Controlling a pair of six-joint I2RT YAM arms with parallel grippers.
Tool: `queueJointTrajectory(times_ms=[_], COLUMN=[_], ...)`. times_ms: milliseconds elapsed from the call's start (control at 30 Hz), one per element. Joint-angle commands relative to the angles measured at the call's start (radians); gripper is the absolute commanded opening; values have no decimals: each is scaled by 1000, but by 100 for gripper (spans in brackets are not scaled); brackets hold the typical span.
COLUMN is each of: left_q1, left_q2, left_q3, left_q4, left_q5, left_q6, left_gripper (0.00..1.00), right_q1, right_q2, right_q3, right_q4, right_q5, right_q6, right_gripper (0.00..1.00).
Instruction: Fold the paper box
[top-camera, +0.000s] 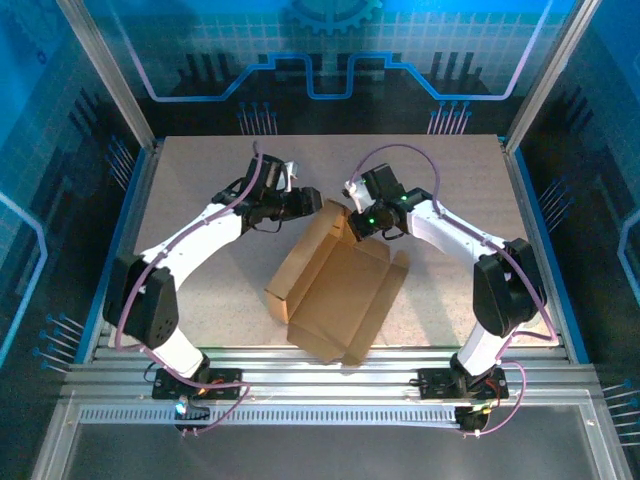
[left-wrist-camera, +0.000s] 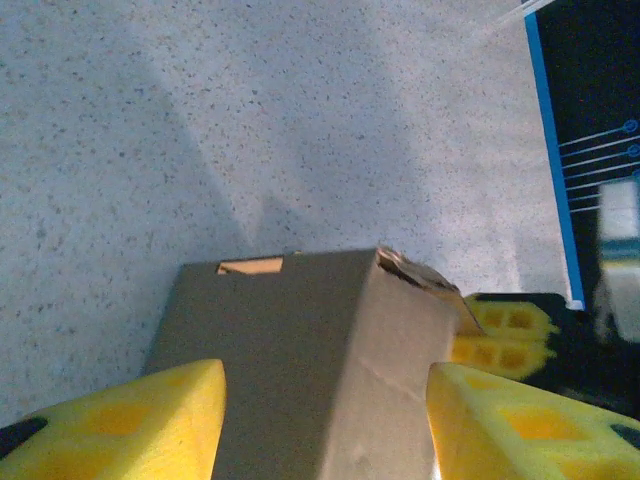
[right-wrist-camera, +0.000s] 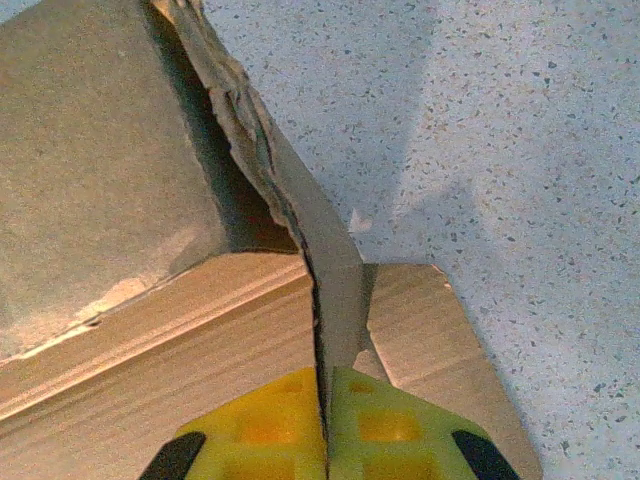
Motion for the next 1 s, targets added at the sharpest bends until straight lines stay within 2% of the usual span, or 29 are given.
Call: queueJointTrajectory(times_ms=[0,200,600,967], left_q1=[8,9,11,23], left_q2=[45,145,255,275], left_q3=[52,110,167,159], left_q4=[128,134,110,101], left_q5=[71,125,96,99], left_q6=[64,84,80,91], left_gripper=[57,60,60,58], right_q1=[17,17,22,24], right_q2=[38,46,38,-41], right_q3=[10,5,-4,-23], right_q4=[-17,-5,3,22], right_q5=[-18,-19,-20,-95], right_q6=[-3,4,19,75], right_gripper=[0,0,1,15])
